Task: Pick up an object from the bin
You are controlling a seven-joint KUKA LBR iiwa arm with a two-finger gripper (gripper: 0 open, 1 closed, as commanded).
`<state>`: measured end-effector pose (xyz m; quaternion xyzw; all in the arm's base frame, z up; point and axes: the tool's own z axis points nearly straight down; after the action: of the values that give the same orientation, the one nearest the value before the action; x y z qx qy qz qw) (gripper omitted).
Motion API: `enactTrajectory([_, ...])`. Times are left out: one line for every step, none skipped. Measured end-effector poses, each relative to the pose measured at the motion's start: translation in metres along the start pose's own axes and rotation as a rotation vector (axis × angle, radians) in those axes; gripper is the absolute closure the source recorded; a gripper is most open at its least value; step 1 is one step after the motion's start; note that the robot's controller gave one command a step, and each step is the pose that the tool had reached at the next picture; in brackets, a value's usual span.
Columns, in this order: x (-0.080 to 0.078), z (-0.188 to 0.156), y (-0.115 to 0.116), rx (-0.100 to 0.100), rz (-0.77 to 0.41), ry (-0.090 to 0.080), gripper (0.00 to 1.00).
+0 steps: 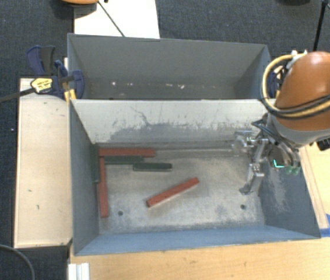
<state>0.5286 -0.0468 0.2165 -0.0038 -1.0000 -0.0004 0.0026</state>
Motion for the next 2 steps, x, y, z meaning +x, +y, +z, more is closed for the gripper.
enactTrajectory([-0.002,-0.004,0.0,0.001,-0.001,-0.009,0.0])
enactTrajectory([-0.02,0.046,0.035,0.002,-0.036,-0.016,0.0])
